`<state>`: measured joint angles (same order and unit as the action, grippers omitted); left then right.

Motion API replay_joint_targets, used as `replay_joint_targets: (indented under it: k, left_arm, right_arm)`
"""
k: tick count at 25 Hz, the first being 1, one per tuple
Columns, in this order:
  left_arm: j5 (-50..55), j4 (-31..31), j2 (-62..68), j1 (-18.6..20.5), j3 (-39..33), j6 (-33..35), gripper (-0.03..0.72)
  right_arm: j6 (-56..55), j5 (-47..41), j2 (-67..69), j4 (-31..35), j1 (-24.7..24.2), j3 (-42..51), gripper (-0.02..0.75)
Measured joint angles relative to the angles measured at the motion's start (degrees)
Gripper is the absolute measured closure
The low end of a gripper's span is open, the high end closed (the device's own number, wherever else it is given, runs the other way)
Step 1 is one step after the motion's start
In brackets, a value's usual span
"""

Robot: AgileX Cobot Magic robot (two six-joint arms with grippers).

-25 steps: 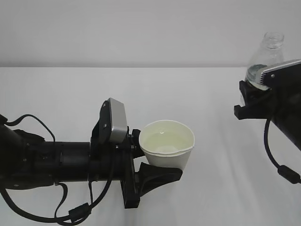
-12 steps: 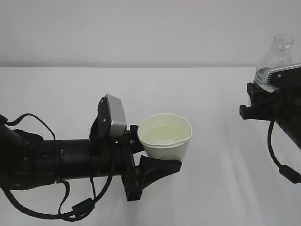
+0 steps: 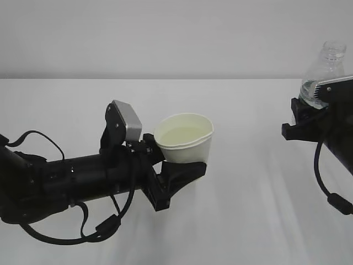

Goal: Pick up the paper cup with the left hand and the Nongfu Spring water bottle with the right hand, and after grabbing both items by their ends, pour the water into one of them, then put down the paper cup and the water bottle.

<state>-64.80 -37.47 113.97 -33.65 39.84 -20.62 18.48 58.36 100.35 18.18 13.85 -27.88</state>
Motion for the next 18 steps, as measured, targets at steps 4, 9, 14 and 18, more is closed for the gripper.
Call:
replay_joint_targets:
  k: [4, 9, 14, 18]
  left_arm:
    - [0.00, 3.99, 0.00, 0.00, 0.00, 1.97, 0.235]
    - [0.00, 8.54, 0.00, -0.09, 0.00, 3.62, 0.235]
    - [1.08, 11.66, 0.09, -0.09, 0.00, 5.57, 0.236]
    - [1.18, 14.28, 0.13, -0.09, 0.00, 6.30, 0.236]
  right_arm:
    - [0.00, -0.04, 0.00, 0.00, 0.00, 0.00, 0.300]
    - [0.00, -0.13, 0.00, 0.00, 0.00, 0.00, 0.300]
    - [0.00, -0.13, 0.00, 0.00, 0.00, 0.00, 0.300]
    - [0.00, -0.13, 0.00, 0.00, 0.00, 0.00, 0.300]
